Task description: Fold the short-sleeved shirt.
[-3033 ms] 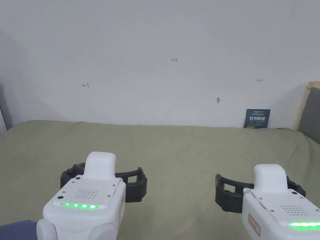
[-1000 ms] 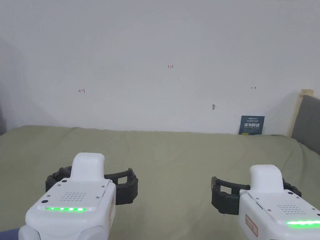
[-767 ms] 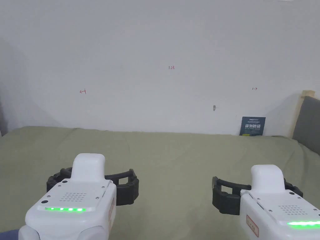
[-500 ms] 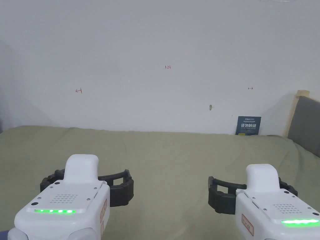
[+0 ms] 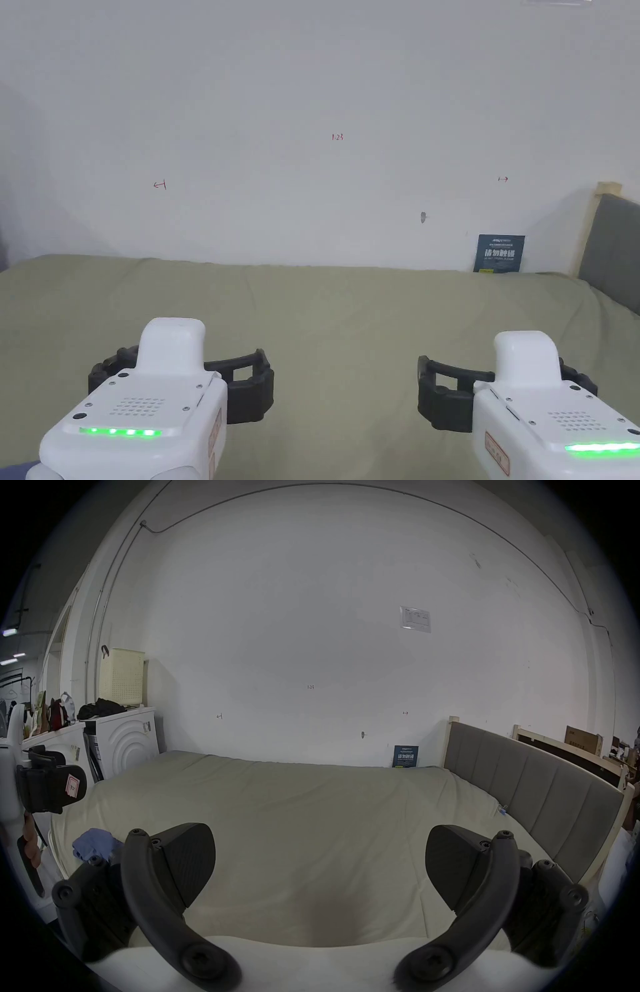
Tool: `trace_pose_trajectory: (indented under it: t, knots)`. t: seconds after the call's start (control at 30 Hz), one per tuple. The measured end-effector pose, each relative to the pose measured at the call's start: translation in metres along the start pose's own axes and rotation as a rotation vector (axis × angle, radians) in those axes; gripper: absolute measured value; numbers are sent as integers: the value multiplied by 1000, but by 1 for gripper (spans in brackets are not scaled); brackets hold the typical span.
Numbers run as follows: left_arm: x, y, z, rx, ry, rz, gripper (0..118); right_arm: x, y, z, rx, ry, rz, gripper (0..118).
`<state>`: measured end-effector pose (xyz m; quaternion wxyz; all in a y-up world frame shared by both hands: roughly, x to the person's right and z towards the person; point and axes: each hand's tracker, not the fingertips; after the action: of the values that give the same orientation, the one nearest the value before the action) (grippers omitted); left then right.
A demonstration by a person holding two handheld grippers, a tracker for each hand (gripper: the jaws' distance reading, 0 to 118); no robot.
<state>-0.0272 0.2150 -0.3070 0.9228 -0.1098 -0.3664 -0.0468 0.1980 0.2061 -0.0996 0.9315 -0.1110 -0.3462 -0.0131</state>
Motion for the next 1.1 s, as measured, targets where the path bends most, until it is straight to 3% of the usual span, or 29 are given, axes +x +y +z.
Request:
trace_pose_trajectory:
  t: [1.1]
  knots:
    - [6,1,5,-8,3,-7,118,2,-3,-1,-5,3,-5,118]
